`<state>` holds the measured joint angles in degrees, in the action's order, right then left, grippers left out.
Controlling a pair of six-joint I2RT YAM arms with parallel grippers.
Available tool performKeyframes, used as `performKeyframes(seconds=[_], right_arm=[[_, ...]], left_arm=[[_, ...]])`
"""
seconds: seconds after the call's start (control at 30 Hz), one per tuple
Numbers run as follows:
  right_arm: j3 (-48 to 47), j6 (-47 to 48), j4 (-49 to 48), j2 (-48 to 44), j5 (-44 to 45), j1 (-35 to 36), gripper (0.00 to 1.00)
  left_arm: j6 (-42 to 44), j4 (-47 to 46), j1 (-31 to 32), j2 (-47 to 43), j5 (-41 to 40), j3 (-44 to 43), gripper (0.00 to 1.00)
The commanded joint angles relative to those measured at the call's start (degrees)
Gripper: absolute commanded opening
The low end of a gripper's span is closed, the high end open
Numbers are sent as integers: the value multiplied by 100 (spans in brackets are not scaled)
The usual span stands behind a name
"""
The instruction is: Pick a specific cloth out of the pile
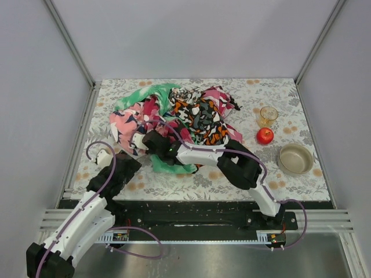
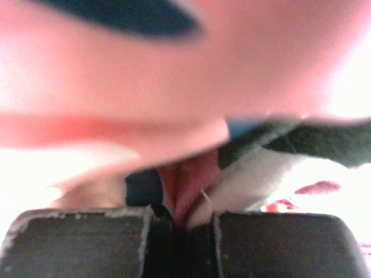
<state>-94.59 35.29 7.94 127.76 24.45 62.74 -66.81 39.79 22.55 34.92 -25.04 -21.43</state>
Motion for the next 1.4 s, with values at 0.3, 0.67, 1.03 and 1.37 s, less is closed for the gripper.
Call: performKeyframes(seconds=[0.3,0.67,1.03,1.37], right_arm=[[-332,-1198,-1438,-1597,1142,-1623,0],[-288,-4002,215,-957,-942,-3478,4],[-157,-4786,674,-164,-1917,-4200,8],[282,-4900,515,-322,-2067,-4200,19]], left_arm=[[748,-1262,-40,875,121,-897,99],[1494,-2775,-48,2676,957,-1697,99],[1873,-3372,-48,4584,1440,-2505,99],[2417,-4059,-31,5877,2274,-3647,70]])
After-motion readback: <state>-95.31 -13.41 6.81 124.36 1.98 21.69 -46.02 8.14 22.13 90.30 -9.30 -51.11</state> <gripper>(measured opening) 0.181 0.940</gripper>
